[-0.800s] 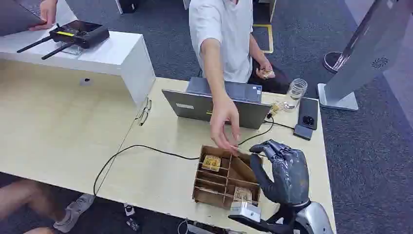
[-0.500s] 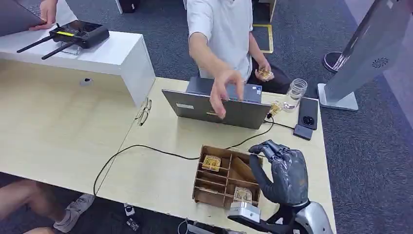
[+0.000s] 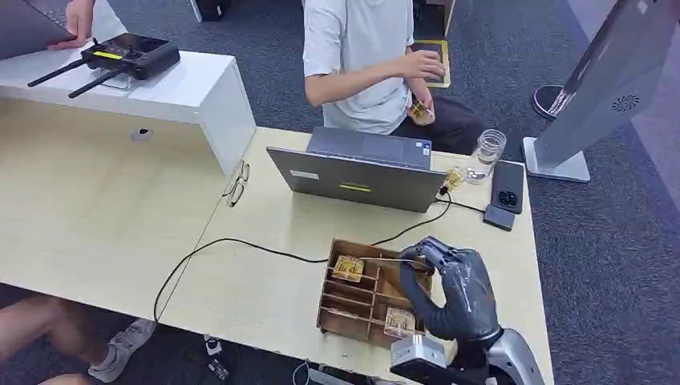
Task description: Pass the card to the sensor for recognition and then transmit it.
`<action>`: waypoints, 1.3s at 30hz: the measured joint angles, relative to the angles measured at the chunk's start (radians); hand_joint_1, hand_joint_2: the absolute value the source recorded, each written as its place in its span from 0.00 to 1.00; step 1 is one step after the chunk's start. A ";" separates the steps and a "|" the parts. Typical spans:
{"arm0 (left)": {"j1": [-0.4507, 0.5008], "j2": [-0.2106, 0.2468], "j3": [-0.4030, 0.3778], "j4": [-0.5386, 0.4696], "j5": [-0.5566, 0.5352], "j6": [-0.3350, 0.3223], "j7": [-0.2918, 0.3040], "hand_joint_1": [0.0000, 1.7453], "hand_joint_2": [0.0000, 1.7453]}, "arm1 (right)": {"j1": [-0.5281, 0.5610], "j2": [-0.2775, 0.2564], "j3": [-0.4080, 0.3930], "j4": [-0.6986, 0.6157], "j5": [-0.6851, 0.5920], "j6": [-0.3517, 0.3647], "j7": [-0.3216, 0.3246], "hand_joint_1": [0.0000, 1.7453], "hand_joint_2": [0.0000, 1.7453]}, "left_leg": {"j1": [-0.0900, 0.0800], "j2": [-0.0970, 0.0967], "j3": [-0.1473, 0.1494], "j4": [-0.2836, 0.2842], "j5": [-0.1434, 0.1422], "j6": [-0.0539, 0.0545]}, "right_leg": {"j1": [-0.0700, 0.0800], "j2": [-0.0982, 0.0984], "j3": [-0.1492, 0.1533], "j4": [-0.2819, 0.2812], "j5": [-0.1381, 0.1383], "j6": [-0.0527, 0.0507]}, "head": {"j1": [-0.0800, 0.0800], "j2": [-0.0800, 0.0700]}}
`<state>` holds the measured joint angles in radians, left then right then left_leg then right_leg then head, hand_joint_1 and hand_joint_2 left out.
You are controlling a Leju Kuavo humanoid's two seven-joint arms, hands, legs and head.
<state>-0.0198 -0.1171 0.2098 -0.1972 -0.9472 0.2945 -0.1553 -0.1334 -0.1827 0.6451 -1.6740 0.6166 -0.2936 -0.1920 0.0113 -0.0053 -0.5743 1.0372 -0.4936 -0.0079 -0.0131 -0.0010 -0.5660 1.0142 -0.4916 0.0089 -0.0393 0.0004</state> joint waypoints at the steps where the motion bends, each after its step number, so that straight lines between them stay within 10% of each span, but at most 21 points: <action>1: 0.001 0.000 0.000 0.000 0.002 0.002 -0.004 0.00 0.00 | 0.007 0.000 -0.004 -0.007 -0.053 0.027 -0.015 1.00 1.00 | 0.000 0.000 0.000 0.000 0.000 0.000 | 0.000 0.000 0.000 0.000 0.000 0.000 | 0.000 0.000; 16: 0.006 0.000 0.008 0.000 0.001 0.011 -0.025 0.00 0.00 | 0.137 -0.036 -0.121 -0.039 -0.518 0.345 -0.143 1.00 1.00 | 0.000 0.000 0.000 0.000 0.000 0.000 | 0.000 0.000 0.000 0.000 0.000 0.000 | 0.000 0.000; 39: 0.014 0.000 0.034 0.000 0.009 0.030 -0.037 0.00 0.00 | 0.346 -0.206 -0.224 -0.021 -0.673 0.392 -0.075 1.00 1.00 | 0.000 0.000 0.000 0.000 -0.001 0.001 | 0.000 0.000 0.000 -0.001 0.000 0.000 | 0.000 0.000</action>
<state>-0.0063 -0.1171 0.2442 -0.1972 -0.9384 0.3243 -0.1919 0.2124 -0.3884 0.4208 -1.6949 -0.0565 0.0988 -0.2674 0.0108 -0.0056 -0.5746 1.0375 -0.4941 -0.0072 -0.0135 -0.0014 -0.5661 1.0131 -0.4915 0.0092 -0.0393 0.0004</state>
